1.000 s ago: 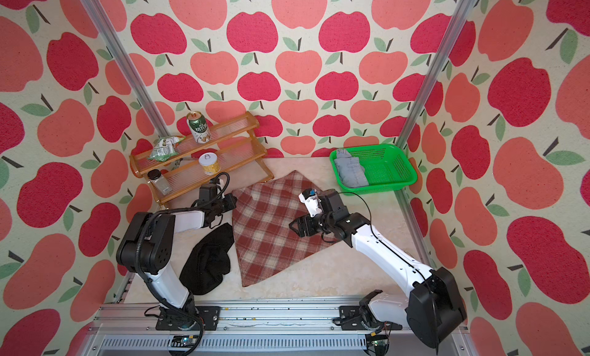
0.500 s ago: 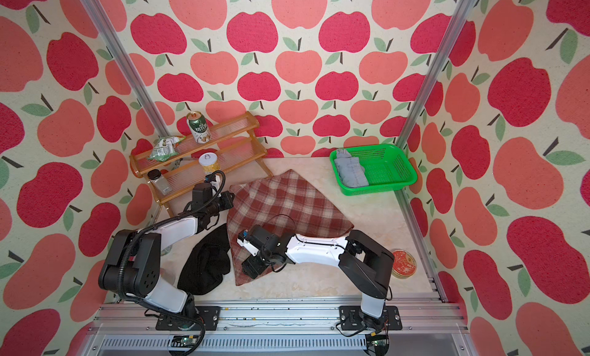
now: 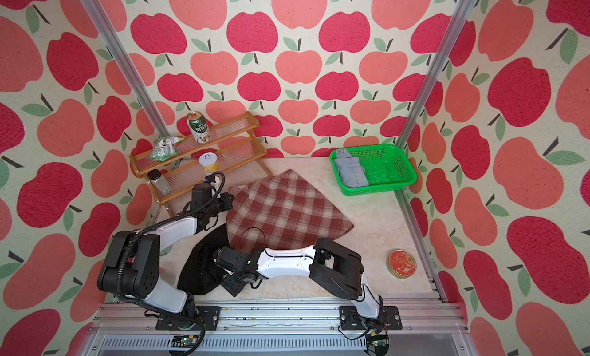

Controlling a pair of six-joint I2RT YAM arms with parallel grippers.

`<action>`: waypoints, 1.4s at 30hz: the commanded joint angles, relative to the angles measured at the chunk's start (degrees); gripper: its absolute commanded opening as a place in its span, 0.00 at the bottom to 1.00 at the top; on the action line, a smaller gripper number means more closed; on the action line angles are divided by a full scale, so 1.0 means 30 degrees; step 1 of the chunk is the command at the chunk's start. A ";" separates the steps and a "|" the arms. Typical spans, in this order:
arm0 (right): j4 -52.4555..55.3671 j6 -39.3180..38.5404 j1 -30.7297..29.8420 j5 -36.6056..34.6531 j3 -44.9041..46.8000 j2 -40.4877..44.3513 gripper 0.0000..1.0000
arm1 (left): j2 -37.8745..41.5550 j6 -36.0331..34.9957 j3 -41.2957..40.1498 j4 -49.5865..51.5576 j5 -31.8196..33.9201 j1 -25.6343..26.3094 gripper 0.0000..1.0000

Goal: Roll up the skirts
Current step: Fold the skirt at the center of the board.

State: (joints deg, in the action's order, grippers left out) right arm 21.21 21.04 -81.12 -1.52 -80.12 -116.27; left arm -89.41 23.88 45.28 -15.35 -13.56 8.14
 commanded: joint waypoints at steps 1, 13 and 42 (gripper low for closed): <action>0.2266 -0.0284 0.0052 -0.2159 -0.0817 -0.0571 0.70 | 0.0601 -0.0320 0.0494 0.0372 -0.0079 -0.0165 0.11; 0.3186 -0.1557 -0.1195 -0.4615 -0.1230 -0.0192 0.22 | 0.1732 -0.0085 0.0357 0.0839 0.0390 -0.0688 0.11; 0.0710 0.1665 0.9087 0.2462 1.1036 1.7107 0.02 | -0.1152 -0.2374 0.7393 0.5911 0.4906 0.2532 0.12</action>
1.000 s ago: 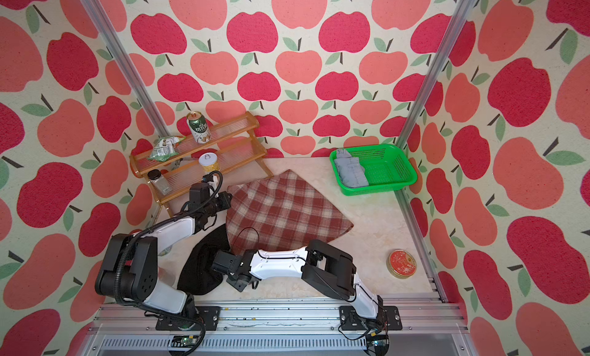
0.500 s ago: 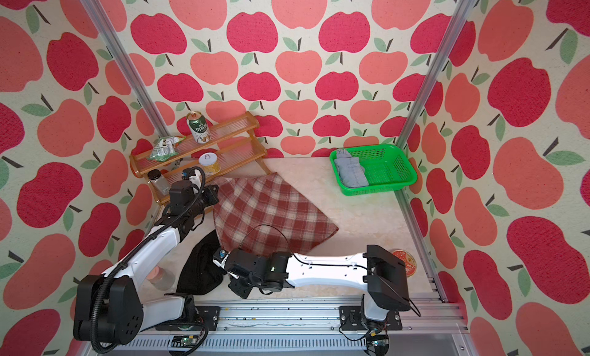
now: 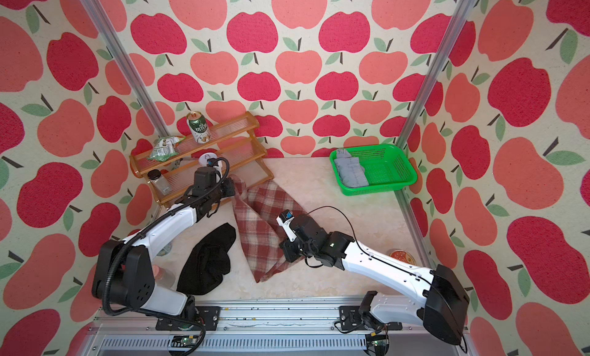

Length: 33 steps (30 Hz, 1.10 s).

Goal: Roll up the skirts
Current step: Fold the skirt at the center of the board.

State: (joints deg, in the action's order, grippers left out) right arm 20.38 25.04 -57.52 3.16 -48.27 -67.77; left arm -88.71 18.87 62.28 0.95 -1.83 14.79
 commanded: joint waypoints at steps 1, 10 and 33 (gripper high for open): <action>0.1184 0.0268 0.1935 0.1110 0.0568 0.1111 0.02 | -0.2202 -0.0834 0.2545 0.0716 0.1122 0.0542 0.12; 0.2274 -0.0360 0.6325 0.1847 0.1101 0.0273 0.01 | -0.8742 -0.2228 0.8916 0.2582 0.1605 0.2181 0.12; 0.0480 -0.0366 1.0500 0.1678 0.3064 -0.3432 0.65 | -0.9482 -0.5467 0.7539 -0.2603 -0.4450 0.3124 0.77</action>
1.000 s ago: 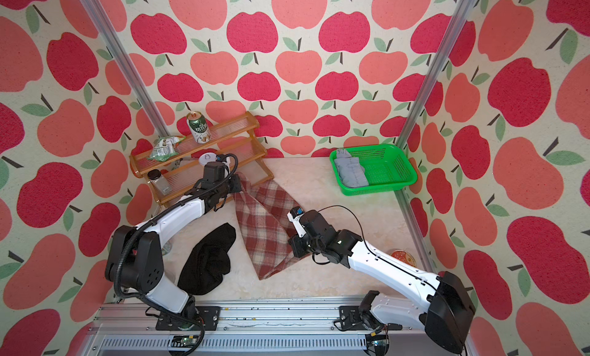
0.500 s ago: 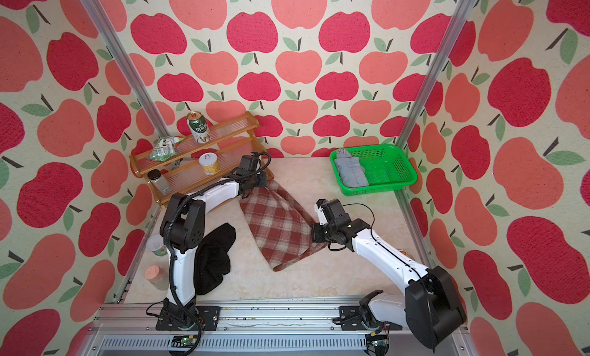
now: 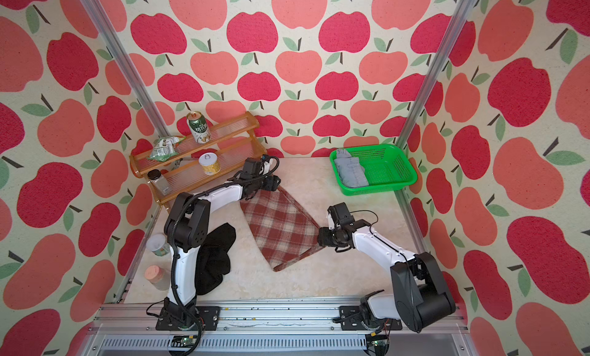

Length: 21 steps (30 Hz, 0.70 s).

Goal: Roll up the skirts
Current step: Fold the skirt at the center of the board.

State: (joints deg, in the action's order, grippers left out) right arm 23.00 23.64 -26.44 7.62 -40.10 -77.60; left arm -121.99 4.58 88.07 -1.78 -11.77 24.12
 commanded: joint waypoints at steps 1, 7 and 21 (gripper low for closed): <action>-0.0571 0.0093 0.0191 0.0340 0.0412 -0.0205 0.66 | 0.2228 -0.0785 -0.1756 -0.2211 -0.1251 0.0060 0.77; -0.1769 0.0380 0.1232 0.1555 0.0565 -0.1191 0.68 | 0.5799 -0.1686 -0.5373 -0.4481 -0.1478 0.0309 0.78; -0.3568 0.1269 0.2974 0.3456 0.0341 -0.3275 0.04 | 1.2189 -0.4470 -0.8773 -0.4069 -0.2714 0.0399 0.81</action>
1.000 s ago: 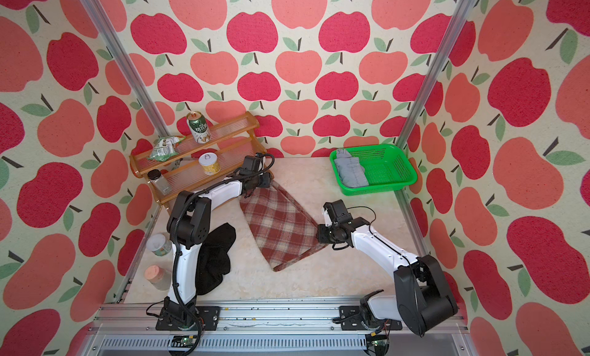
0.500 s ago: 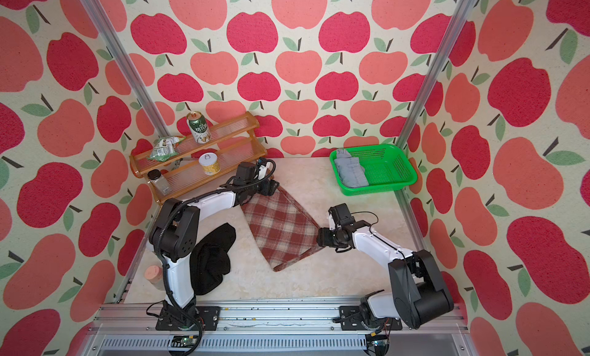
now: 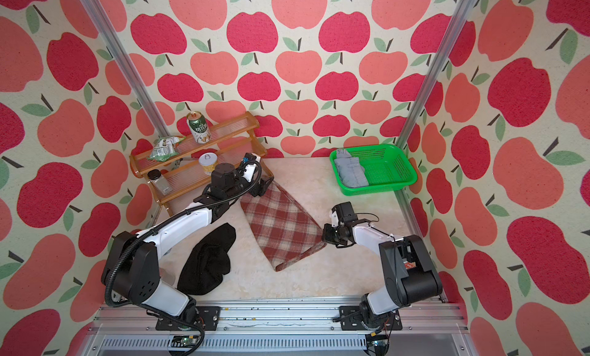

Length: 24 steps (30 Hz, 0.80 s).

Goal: Roll up the skirts
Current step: Fold the skirt at the center of the board.

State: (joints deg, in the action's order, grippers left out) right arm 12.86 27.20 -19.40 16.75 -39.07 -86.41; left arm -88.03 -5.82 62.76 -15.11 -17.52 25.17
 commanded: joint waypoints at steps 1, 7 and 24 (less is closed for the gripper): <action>0.0055 0.0005 0.1190 0.0578 -0.0194 -0.0366 0.04 | 0.1225 -0.1270 -0.0423 0.0617 -0.1052 0.0084 0.81; 0.1548 -0.0916 0.4157 0.1052 -0.2235 -0.0989 0.02 | 0.2982 -0.5952 -0.1918 0.2069 -0.1079 0.2283 0.81; 0.2952 -0.0946 0.6400 0.2408 -0.4431 0.1336 0.84 | 0.1249 -1.7353 -0.7209 0.1129 0.7758 1.4432 0.88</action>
State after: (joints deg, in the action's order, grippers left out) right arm 19.68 23.70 -0.91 23.51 -53.67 -86.91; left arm -82.89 -52.05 41.71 -11.03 -0.08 66.52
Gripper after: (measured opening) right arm 0.835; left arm 0.879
